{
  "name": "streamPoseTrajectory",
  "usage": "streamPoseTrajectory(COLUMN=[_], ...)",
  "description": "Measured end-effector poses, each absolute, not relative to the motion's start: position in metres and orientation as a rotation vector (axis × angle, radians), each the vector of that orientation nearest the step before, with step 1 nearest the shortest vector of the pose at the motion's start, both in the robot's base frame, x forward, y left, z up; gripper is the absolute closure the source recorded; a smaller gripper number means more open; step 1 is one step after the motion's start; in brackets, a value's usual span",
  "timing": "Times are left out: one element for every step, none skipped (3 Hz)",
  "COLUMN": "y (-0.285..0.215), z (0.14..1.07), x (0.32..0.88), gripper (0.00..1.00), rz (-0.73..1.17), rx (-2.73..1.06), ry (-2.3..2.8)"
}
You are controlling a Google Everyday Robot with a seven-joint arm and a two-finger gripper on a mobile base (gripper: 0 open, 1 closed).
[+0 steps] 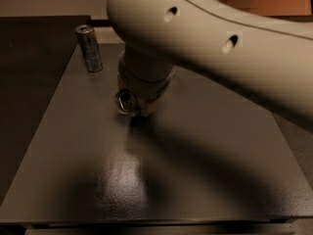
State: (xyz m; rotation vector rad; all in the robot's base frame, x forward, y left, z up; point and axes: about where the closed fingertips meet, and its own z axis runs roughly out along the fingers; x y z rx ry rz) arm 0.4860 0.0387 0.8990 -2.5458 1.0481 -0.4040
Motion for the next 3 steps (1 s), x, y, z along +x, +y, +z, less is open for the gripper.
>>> streamPoseTrajectory(y=[0.0393,0.0399,0.04], z=[0.8997,0.9003,0.9003], x=[0.4854,0.4849,0.4849], gripper=[0.12,0.0,0.0], rz=[-0.406,-0.407,-0.407], rx=[-2.546,-2.546,-2.546], ry=[1.046,1.043,1.043])
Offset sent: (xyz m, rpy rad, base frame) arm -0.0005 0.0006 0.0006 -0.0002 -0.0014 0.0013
